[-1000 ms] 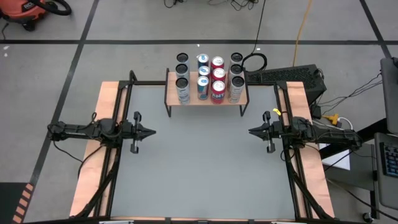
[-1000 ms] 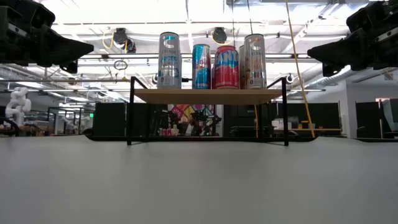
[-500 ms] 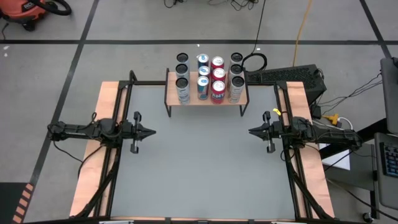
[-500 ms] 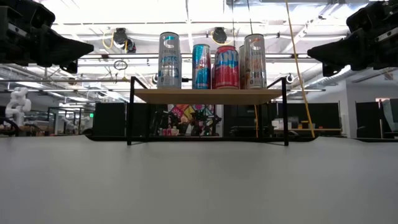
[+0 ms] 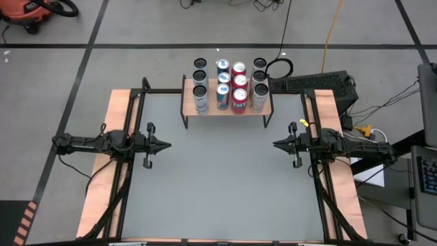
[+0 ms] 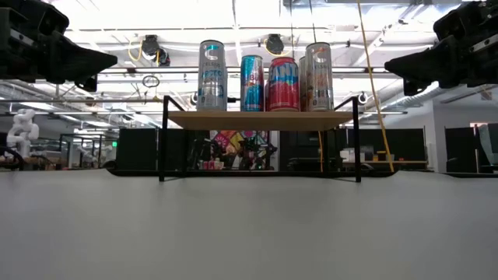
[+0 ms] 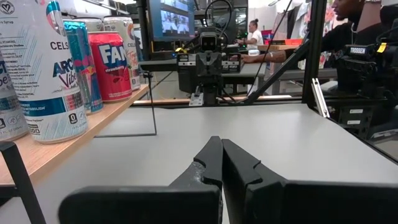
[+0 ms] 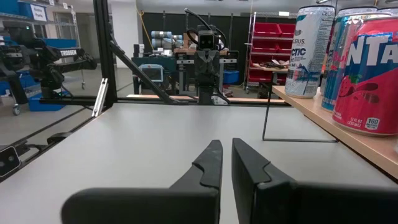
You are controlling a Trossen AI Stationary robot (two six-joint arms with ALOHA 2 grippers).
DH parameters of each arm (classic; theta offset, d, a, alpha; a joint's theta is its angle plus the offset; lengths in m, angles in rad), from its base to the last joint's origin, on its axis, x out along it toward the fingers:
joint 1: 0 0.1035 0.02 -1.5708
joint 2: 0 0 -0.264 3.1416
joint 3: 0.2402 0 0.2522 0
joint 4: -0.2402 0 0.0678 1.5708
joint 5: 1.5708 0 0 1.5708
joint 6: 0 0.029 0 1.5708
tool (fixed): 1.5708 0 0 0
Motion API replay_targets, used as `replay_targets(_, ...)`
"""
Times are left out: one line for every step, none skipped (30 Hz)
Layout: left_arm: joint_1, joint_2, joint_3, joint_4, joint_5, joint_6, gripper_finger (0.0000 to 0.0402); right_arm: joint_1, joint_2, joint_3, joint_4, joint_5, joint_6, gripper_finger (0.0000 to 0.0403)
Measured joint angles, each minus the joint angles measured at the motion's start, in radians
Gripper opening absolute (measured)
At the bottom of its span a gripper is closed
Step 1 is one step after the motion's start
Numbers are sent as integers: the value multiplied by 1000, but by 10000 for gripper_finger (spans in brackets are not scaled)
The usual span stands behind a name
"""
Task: Place canned beverage on shelf
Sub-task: Return to Home Position
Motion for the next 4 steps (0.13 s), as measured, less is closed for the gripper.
replay_targets(0,0,0,0,0,0,0,0,0,0,0,0,0,0)
replay_targets(0,0,0,0,0,0,0,0,0,0,0,0,0,0)
replay_targets(0,0,0,0,0,0,0,0,0,0,0,0,0,0)
replay_targets(0,0,0,0,0,0,0,0,0,0,0,0,0,0)
